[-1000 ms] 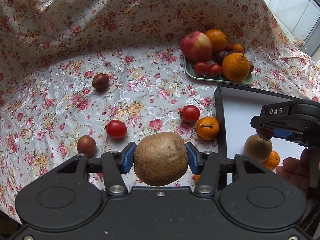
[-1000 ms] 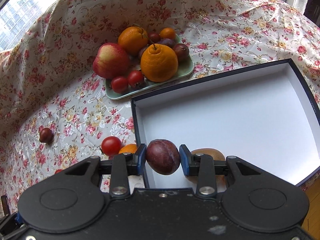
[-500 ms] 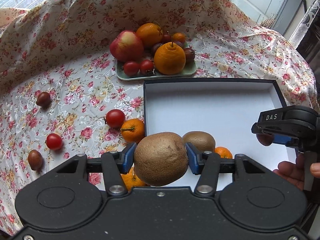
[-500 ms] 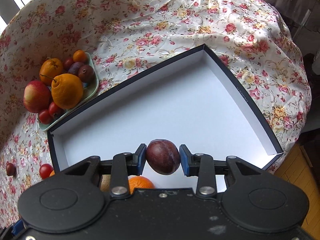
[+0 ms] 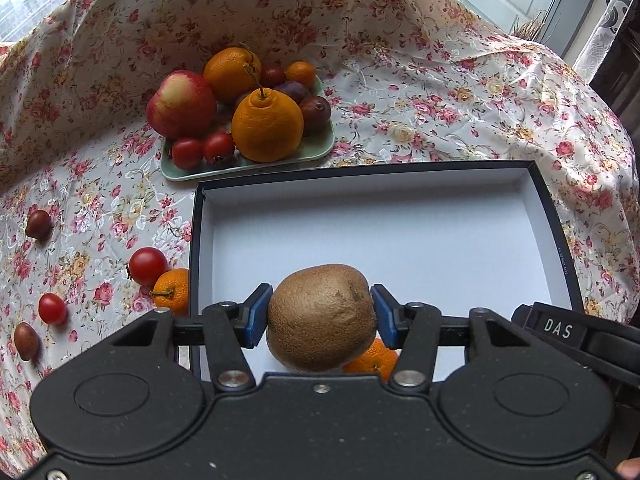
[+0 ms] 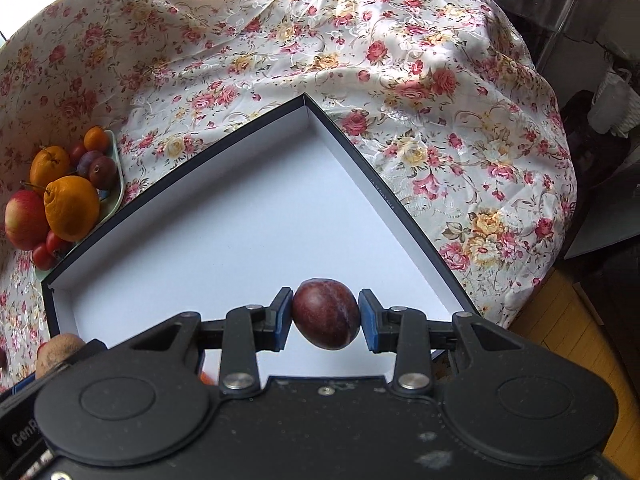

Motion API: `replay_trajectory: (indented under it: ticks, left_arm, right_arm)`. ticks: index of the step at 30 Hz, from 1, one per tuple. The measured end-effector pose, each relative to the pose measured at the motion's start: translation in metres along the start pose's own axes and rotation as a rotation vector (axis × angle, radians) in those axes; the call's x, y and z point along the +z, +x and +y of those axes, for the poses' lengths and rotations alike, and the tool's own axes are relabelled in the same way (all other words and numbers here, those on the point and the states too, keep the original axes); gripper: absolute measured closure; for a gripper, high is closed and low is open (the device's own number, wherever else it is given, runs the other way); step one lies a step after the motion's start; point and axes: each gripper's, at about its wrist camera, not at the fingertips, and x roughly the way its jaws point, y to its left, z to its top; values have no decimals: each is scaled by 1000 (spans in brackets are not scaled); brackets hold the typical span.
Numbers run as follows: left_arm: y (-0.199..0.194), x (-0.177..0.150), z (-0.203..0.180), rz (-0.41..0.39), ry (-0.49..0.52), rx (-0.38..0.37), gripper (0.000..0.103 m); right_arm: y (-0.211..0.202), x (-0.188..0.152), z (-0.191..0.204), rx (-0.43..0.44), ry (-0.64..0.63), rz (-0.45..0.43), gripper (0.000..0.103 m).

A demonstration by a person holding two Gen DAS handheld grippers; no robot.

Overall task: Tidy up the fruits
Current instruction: 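Carry the kiwi and plum in both tools over the white box, then open both tools to drop the kiwi and plum into the box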

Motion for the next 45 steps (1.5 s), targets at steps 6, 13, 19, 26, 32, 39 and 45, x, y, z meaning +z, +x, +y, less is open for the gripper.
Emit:
replay_trajectory:
  ticks: [6, 13, 19, 26, 32, 39, 45]
  left_arm:
    - [10, 3, -17, 3, 26, 5, 44]
    - [24, 1, -33, 22, 53, 23, 44]
    - [31, -2, -43, 36, 74, 22, 44]
    - [23, -3, -50, -10, 104, 31, 44]
    - [21, -1, -43, -7, 85, 29, 44]
    - [17, -1, -37, -15, 74, 32, 44]
    - [13, -2, -29, -8, 70, 37, 44]
  right_arm:
    - [3, -1, -6, 1, -11, 7, 66]
    - [4, -2, -15, 1, -6, 15, 66]
    - [3, -1, -21, 6, 1, 19, 66]
    - [4, 1, -28, 12, 28, 29, 65]
    - [1, 2, -28, 1, 30, 5, 65]
    - [1, 1, -25, -4, 22, 10, 65]
    - [-1, 0, -19, 0, 18, 12, 65]
